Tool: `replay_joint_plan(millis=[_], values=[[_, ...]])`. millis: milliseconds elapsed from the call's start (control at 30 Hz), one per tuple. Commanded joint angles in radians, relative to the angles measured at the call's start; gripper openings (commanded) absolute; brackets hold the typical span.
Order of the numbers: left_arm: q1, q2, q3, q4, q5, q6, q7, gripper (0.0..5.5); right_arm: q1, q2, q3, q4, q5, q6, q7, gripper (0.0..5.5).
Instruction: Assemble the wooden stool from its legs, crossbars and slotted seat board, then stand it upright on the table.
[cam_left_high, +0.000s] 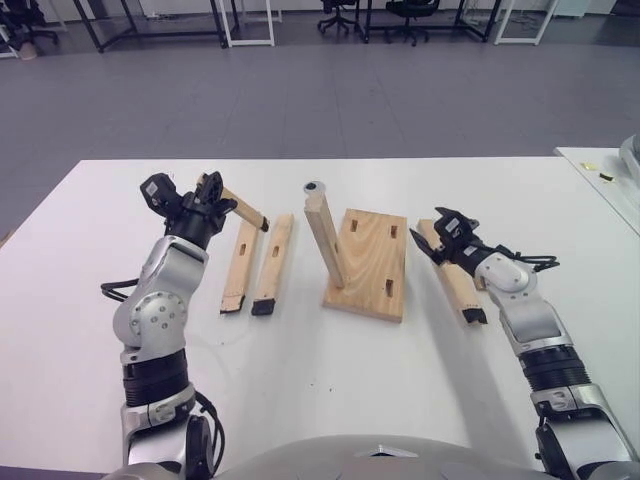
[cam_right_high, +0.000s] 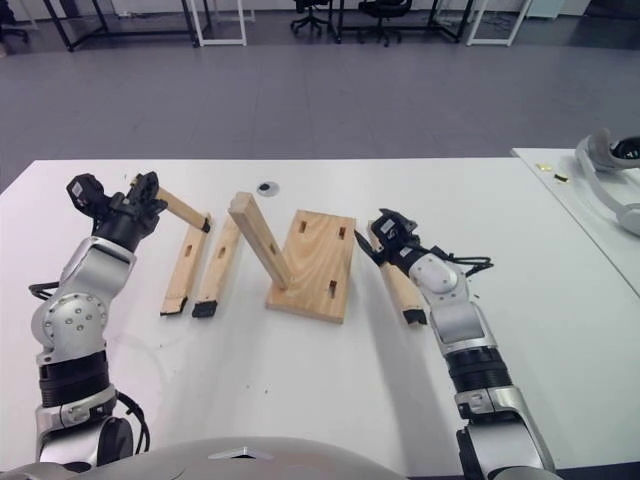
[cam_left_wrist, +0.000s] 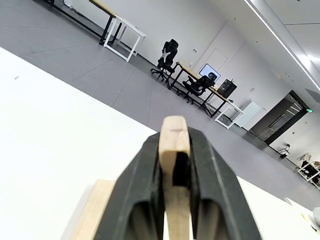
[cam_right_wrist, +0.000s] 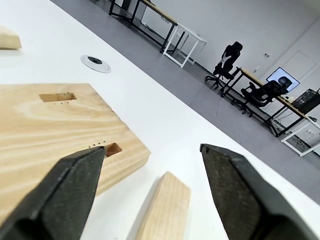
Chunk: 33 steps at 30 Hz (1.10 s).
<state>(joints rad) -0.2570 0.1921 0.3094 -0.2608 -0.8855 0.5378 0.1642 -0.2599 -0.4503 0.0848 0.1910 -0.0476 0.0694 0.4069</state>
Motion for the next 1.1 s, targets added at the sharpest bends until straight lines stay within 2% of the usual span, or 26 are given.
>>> replay_joint_plan(millis=[33, 400, 700, 1100], values=[[0.041, -0.03, -0.031, 0.05, 0.103, -0.036, -0.01, 0.39, 0.032, 0.034, -0.006, 0.048, -0.014, -0.039, -0.041, 3.54], [0.034, -0.126, -0.025, 0.14, 0.161, -0.102, -0.082, 0.39, 0.022, 0.067, 0.004, 0.088, -0.026, -0.082, -0.054, 3.54], [0.052, -0.153, -0.066, 0.213, 0.297, -0.207, -0.131, 0.39, 0.015, 0.079, 0.0, 0.096, -0.029, -0.089, -0.049, 3.54], [0.114, -0.14, -0.158, 0.222, 0.504, -0.253, -0.127, 0.39, 0.022, 0.081, 0.003, 0.091, -0.04, -0.083, -0.049, 3.54]])
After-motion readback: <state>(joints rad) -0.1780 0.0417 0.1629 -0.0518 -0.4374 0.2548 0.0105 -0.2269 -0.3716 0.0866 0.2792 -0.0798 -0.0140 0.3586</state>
